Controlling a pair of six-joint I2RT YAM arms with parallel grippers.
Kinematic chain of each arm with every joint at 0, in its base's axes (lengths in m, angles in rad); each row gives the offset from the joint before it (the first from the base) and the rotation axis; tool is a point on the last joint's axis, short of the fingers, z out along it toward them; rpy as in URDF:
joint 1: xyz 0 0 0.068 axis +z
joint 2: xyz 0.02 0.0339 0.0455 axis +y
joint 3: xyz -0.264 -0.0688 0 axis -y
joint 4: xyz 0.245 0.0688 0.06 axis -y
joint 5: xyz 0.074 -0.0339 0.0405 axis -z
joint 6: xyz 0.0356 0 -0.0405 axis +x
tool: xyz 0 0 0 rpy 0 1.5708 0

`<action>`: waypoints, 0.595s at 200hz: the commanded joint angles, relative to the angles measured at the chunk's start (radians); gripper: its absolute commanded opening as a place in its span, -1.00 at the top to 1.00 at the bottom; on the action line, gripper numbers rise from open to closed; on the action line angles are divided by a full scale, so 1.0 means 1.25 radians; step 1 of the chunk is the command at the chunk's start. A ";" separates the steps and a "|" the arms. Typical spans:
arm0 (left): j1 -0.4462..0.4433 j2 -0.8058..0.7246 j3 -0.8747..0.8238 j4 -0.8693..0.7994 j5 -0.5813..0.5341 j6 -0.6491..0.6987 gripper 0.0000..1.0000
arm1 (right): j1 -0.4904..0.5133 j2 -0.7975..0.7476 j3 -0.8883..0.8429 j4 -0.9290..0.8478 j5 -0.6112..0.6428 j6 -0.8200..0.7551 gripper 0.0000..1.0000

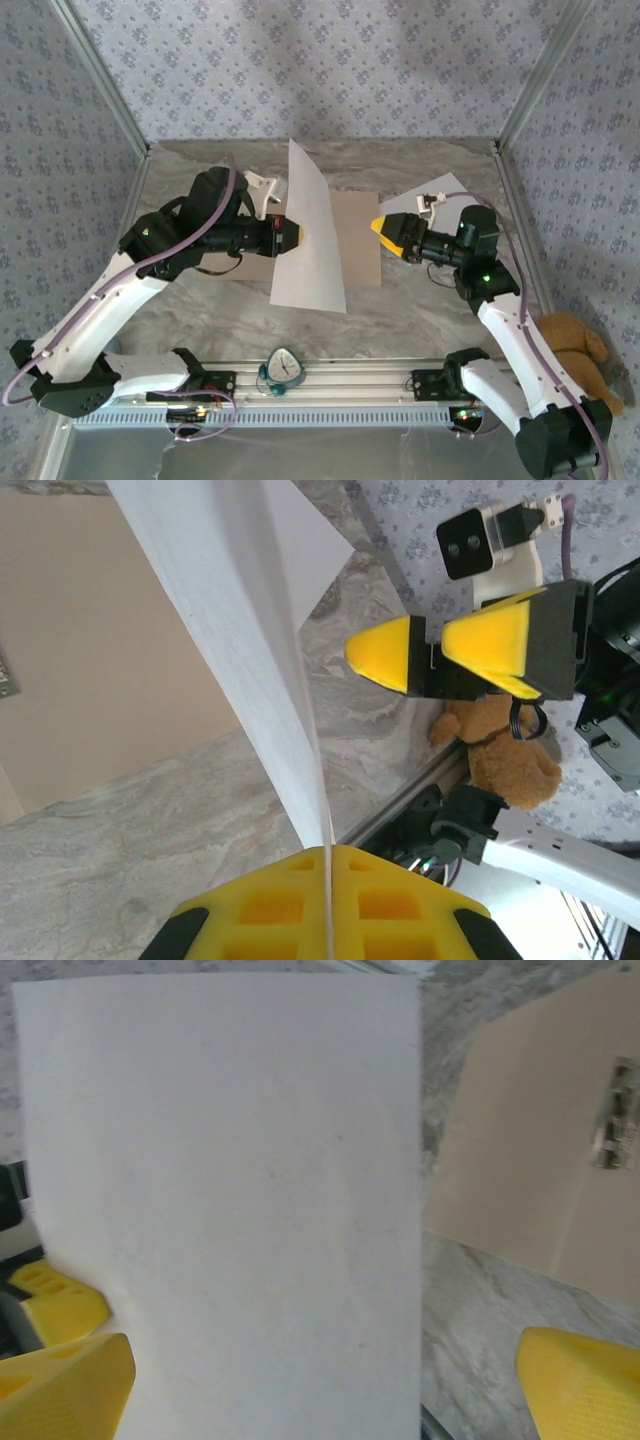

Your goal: Put the files into the folder

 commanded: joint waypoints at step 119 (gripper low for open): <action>0.004 -0.169 0.016 0.115 0.195 0.033 1.00 | 0.139 -0.038 -0.041 0.354 -0.021 0.107 -0.99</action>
